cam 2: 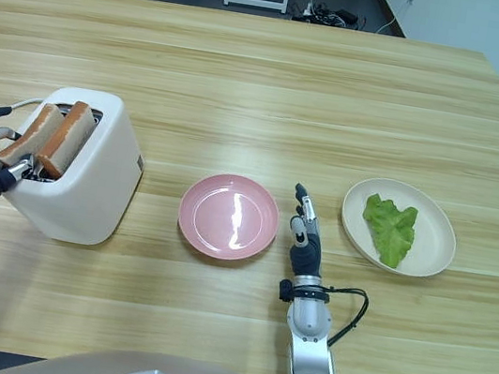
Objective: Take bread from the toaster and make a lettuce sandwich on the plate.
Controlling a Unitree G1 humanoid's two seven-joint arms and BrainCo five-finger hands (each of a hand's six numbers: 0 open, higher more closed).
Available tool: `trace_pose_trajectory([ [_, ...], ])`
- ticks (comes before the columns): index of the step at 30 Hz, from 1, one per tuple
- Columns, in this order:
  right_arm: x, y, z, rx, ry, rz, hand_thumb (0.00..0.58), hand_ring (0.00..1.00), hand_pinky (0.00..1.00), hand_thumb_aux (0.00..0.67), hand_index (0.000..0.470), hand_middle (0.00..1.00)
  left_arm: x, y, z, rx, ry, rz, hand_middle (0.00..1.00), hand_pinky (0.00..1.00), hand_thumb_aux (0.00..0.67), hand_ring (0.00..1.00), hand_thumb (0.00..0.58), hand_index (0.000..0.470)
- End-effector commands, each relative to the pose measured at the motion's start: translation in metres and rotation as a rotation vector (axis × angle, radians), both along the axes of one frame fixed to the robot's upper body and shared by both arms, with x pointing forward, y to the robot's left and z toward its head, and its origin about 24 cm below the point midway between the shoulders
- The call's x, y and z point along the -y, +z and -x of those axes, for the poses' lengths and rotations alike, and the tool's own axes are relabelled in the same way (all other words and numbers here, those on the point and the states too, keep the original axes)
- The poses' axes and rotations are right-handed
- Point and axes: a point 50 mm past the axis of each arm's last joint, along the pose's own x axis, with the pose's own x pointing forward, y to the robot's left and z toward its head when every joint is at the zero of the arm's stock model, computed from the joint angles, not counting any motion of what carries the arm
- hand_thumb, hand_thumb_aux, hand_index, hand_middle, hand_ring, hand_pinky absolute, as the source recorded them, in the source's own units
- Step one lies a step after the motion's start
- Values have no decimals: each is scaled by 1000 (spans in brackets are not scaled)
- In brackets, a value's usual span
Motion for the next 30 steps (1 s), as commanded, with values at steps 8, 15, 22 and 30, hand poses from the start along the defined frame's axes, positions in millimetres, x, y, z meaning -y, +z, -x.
trace_pose_trajectory([
  [8, 0, -3, 0, -23, -4, 5, 0, 0, 0, 0, 0, 0, -6, 66, -1, 534, 104, -6, 1000, 1000, 670, 1000, 580, 470],
  [15, -1, -5, -2, -30, 1, 6, 0, 0, 0, 0, 0, 0, 34, 131, 23, 1069, -136, 127, 1000, 1000, 670, 1000, 580, 470],
  [22, 7, -1, -9, -8, -31, 11, 0, 0, 0, 0, 0, 0, 129, 91, -19, 645, -693, 746, 1000, 1000, 670, 1000, 580, 470],
  [30, 60, 18, -9, 56, -195, 46, 0, 0, 0, 0, 0, 0, 191, -29, -80, -68, -747, 613, 1000, 1000, 670, 1000, 580, 470],
])
